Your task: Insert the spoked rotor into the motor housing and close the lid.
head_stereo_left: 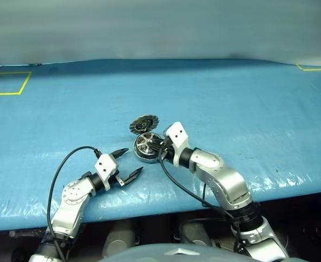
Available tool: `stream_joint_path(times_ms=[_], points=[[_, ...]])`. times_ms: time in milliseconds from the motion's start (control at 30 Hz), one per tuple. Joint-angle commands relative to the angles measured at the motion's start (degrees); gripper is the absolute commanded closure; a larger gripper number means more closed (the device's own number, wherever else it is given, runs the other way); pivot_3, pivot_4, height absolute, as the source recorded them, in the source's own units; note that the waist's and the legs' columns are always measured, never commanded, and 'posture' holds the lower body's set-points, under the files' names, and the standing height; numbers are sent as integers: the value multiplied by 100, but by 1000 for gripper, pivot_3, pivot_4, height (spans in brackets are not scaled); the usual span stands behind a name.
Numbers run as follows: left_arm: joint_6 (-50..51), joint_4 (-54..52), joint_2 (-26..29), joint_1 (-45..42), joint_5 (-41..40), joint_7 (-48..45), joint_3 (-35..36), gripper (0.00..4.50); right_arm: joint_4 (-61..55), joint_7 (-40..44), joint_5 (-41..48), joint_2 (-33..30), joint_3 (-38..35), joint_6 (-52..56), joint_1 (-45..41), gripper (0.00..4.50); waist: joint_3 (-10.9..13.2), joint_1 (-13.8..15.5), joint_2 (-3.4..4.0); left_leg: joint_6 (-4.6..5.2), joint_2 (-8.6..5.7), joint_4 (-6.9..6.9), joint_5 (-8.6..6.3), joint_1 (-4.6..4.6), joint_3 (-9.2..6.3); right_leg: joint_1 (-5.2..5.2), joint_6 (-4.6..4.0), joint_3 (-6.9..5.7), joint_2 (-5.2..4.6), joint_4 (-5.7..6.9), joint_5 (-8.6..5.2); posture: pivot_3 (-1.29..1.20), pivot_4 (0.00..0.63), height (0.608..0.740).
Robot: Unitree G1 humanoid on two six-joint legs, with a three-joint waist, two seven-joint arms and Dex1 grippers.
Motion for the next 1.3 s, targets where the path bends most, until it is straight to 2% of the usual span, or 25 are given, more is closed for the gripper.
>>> stream_joint_path(times_ms=[33,233,300,400,933,1167,1300], points=[[-99,-154,10,5,-16,39,94,0,-41,60,-31,40,3,-193,-118,4067,0,2,0,0,0,0,0,0,0,0,0,0,0,0,0,0,150,740],[-103,-163,13,7,-13,52,90,0,117,20,-84,76,-5,-243,-131,4067,0,1,0,0,0,0,0,0,0,0,-1,0,0,0,1,0,150,740],[-101,-167,14,5,-14,54,89,0,151,-55,-139,95,-29,-249,-143,3293,0,0,0,0,0,0,0,0,0,0,-1,0,0,0,0,0,150,740],[-94,-171,17,2,-19,55,87,0,56,-12,-151,96,-46,-298,-128,2410,0,2,0,0,0,0,0,0,0,0,0,0,0,0,0,0,150,740],[-97,-152,24,-16,-17,79,95,0,-164,15,-111,76,-101,-214,-49,2410,0,0,0,0,0,0,0,0,0,0,-1,0,0,0,0,0,150,740],[-161,-87,9,-60,45,143,98,0,421,54,-316,243,198,-442,-103,4490,0,-2,0,0,0,0,0,1,1,1,-1,0,0,0,0,0,150,740],[-168,-118,32,-15,53,156,125,0,641,86,-382,324,243,-508,-139,4490,0,-2,0,-1,0,0,1,1,1,1,-1,0,1,1,1,0,150,740]])
